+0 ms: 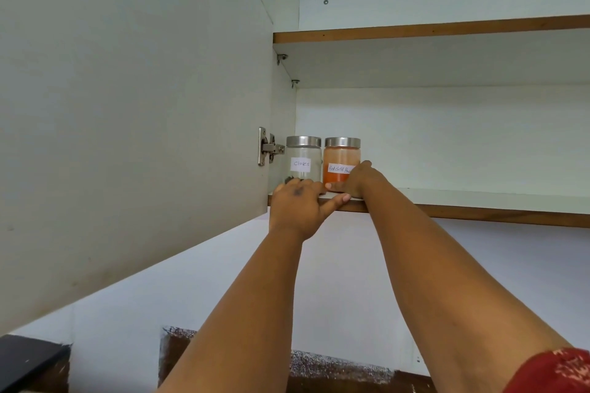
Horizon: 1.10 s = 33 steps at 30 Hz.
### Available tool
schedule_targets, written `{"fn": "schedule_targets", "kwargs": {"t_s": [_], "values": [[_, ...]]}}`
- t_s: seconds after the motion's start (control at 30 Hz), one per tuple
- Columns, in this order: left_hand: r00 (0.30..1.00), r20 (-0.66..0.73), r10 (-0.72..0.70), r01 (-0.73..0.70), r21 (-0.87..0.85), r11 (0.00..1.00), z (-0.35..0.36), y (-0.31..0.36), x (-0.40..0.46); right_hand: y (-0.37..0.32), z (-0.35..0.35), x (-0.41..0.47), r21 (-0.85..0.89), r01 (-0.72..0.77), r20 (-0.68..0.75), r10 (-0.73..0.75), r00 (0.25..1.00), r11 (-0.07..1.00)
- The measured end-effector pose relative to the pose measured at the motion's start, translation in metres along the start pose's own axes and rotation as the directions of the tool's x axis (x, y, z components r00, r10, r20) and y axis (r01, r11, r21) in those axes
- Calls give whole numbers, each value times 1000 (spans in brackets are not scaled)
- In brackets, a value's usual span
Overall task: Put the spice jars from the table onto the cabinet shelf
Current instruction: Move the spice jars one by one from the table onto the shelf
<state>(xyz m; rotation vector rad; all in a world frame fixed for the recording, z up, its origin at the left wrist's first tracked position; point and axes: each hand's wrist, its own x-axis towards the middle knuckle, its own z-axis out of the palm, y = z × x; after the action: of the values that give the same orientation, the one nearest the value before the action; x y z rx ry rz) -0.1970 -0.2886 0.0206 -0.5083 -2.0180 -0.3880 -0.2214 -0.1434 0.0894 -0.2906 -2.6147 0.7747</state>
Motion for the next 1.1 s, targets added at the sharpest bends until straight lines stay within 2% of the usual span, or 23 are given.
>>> {"fn": "schedule_targets", "kwargs": {"t_s": [0.27, 0.47, 0.57, 0.67, 0.77, 0.83, 0.9, 0.97, 1.03, 1.1], "values": [[998, 65, -8, 7, 6, 1000, 0, -2, 3, -1, -3, -14, -41, 5, 16, -4, 1000, 999], [988, 152, -18, 18, -3, 1000, -7, -1, 4, 5, -4, -32, -103, -66, -133, 52, 990, 993], [979, 198, -52, 51, 12, 999, -12, 3, 4, 8, -10, -46, -126, -58, -112, 44, 993, 990], [951, 283, -123, 112, 57, 992, -15, 8, 6, 16, -16, -72, -227, -19, -153, -17, 988, 974], [921, 349, -174, 154, 86, 984, -19, 20, -1, 36, -6, -102, -429, 60, -305, -207, 930, 901], [929, 323, -183, 165, 82, 983, -21, 32, -14, 54, 1, -122, -453, 142, -310, -305, 900, 880], [965, 228, -128, 112, 83, 990, -21, 43, -37, 76, 8, -146, -390, 241, -270, -360, 893, 889], [989, 131, -75, 73, 23, 997, -18, 55, -77, 105, 17, -177, -203, 272, -325, -327, 887, 941], [992, 92, -88, 99, -127, 987, -9, 70, -129, 143, 33, -209, 46, 203, -406, -168, 898, 978], [963, 241, -124, 181, -233, 955, 5, 93, -188, 190, 56, -240, 214, 41, -364, 41, 931, 976]]}}
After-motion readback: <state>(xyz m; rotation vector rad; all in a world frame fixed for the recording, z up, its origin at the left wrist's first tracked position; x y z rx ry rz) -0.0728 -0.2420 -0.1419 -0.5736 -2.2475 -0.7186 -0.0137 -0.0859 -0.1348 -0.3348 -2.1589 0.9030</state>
